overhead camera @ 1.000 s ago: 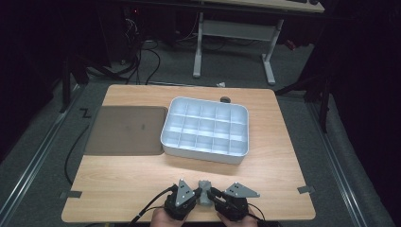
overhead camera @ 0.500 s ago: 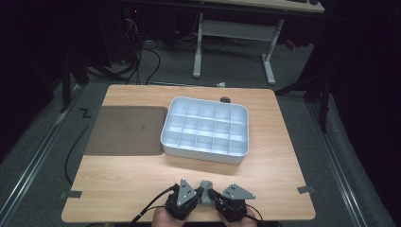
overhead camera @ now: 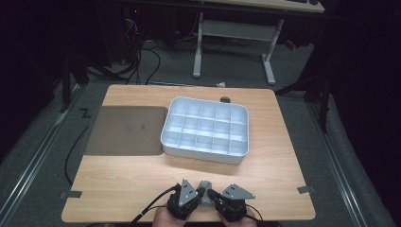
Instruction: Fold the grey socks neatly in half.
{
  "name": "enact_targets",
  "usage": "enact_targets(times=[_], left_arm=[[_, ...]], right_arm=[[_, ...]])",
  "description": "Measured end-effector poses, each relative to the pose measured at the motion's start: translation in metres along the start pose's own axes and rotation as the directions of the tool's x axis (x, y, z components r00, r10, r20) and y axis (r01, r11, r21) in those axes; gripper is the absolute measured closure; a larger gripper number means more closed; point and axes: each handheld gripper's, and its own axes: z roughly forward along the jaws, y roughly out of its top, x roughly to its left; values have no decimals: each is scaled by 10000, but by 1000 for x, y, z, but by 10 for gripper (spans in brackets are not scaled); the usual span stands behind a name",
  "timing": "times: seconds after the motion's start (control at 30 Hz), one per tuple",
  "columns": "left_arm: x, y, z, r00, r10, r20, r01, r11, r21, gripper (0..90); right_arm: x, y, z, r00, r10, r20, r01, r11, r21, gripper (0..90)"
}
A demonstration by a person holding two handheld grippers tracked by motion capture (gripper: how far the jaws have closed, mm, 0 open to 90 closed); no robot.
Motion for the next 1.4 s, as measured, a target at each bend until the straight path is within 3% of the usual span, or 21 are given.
enact_targets(times=[0.17, 0.33, 0.47, 0.63, 0.8, 0.87, 0.93, 1.1, 1.23, 1.4], left_arm=[[-1, -2, 0, 10000, 31, -29, -30, 9999, 124, 900], [0, -5, -1, 10000, -7, -38, 8, 9999, 106, 900], [0, -8, -2, 10000, -27, -12, 27, 10000, 33, 900], [2, -12, -4, 9998, -192, 60, 193, 9998, -107, 900], [2, -14, -6, 9997, -243, 71, 245, 9995, -179, 900], [4, -15, -7, 9992, -386, 129, 388, 9990, -223, 900], [6, -15, -8, 9982, -545, 247, 550, 9983, -196, 900], [11, -16, -16, 9960, -856, 252, 860, 9962, -163, 816], [9, -17, -16, 9957, -902, 200, 902, 9959, 1, 841], [12, -20, -19, 9893, -1404, 398, 1402, 9901, 81, 850]], right_arm=[[-4, 1, -3, 9989, 439, -175, -440, 9990, -57, 836], [-10, 3, -8, 9919, 1113, -606, -1115, 9938, -1, 695], [-13, 3, -3, 9743, 1913, -1189, -1875, 9814, 419, 612], [-17, 1, 2, 9622, 2306, -1451, -2225, 9724, 694, 539], [-18, -1, 5, 9433, 2744, -1870, -2590, 9604, 1029, 512], [-17, -2, 6, 9409, 2740, -1989, -2573, 9605, 1060, 516], [-15, -2, 6, 9443, 2591, -2031, -2428, 9647, 1021, 534], [-15, -3, 6, 9469, 2470, -2059, -2299, 9677, 1038, 553], [-14, -3, 7, 9415, 2620, -2118, -2445, 9639, 1054, 562], [-13, -3, 7, 9380, 2654, -2229, -2470, 9630, 1073, 565]])
